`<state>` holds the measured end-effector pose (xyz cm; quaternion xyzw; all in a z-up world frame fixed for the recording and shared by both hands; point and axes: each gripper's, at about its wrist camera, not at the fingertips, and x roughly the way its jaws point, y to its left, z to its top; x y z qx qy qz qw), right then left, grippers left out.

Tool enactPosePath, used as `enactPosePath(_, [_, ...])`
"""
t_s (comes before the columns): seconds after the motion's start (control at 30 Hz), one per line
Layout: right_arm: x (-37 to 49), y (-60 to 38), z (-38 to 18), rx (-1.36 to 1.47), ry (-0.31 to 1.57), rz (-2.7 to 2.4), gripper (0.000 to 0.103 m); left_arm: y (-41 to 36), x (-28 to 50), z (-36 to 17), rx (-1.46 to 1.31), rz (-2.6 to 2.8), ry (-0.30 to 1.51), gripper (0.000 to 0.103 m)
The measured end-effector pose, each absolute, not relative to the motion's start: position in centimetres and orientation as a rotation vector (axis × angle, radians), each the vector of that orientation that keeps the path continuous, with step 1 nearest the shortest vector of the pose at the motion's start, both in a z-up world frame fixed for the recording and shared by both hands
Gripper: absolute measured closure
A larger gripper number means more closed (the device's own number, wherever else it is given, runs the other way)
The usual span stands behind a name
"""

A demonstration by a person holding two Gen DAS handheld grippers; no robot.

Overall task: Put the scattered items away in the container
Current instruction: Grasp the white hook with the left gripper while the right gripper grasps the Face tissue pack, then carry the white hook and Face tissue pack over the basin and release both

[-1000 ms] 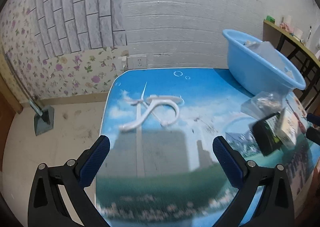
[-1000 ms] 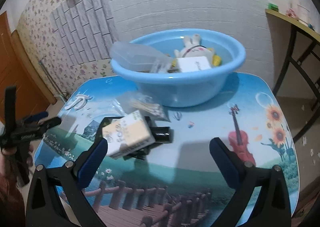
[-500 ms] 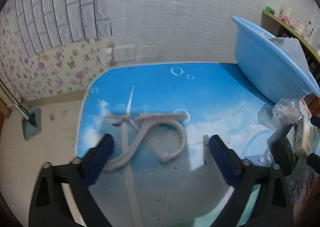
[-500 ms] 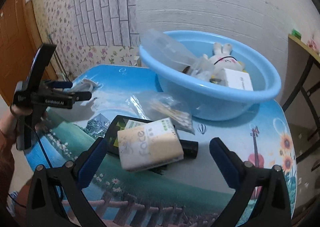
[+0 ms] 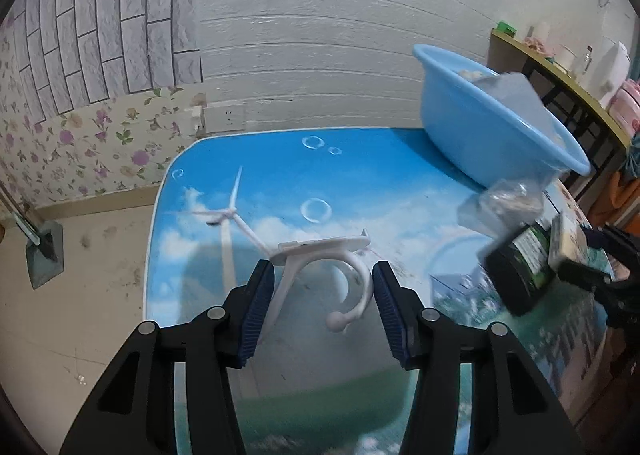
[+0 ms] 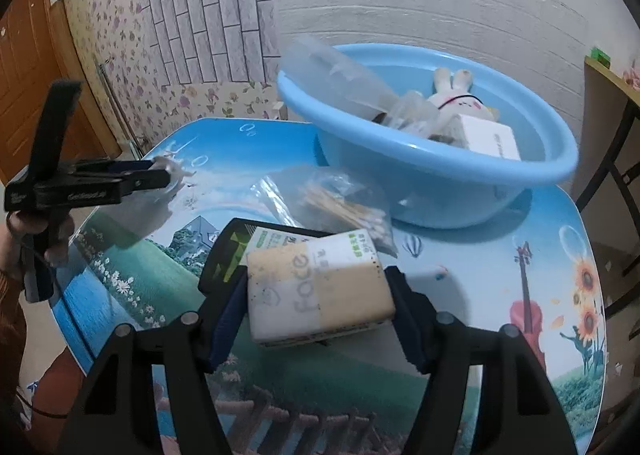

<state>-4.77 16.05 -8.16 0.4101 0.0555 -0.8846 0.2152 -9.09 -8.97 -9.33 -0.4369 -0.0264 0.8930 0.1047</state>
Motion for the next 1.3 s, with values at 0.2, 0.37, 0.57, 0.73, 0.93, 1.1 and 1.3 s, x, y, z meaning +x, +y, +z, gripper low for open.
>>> enactPosePath(0.2, [-4.1,17.7,-7.4,1.116,0.125,-2.479,0.037,-7.3,-6.3,-8.2,-1.267,2.601,-0.097,0.052])
enactPosePath(0.37, [-3.6,19.4,-7.2,1.120,0.083,-2.515,0.037,-5.3,-4.2,-7.5,-1.257,2.593,-0.077,0.052])
enactPosePath(0.57, [-2.3,20.9,-6.3,1.078,0.042,-2.552,0.037,-3.7,-2.6,-6.9,-1.255,2.594,-0.097,0.052])
enactPosePath(0.73, [-1.4,22.3,-5.5,1.034,0.001,-2.578,0.037,-2.3,-1.7,-6.0,-1.237,2.587,-0.085,0.052])
enactPosePath(0.93, [-0.9,23.1,-5.4,1.022,-0.035,-2.573,0.037,-1.0,-0.8,-4.3,-1.203,2.587,-0.072,0.052])
enactPosePath(1.1, [-0.3,23.5,-5.0,0.998,-0.062,-2.572,0.037,0.4,-0.4,-2.5,-1.175,2.602,-0.032,0.052])
enactPosePath(1.3, [0.0,23.8,-4.5,0.979,-0.089,-2.548,0.037,1.5,-0.6,-1.6,-1.206,2.588,-0.074,0.052])
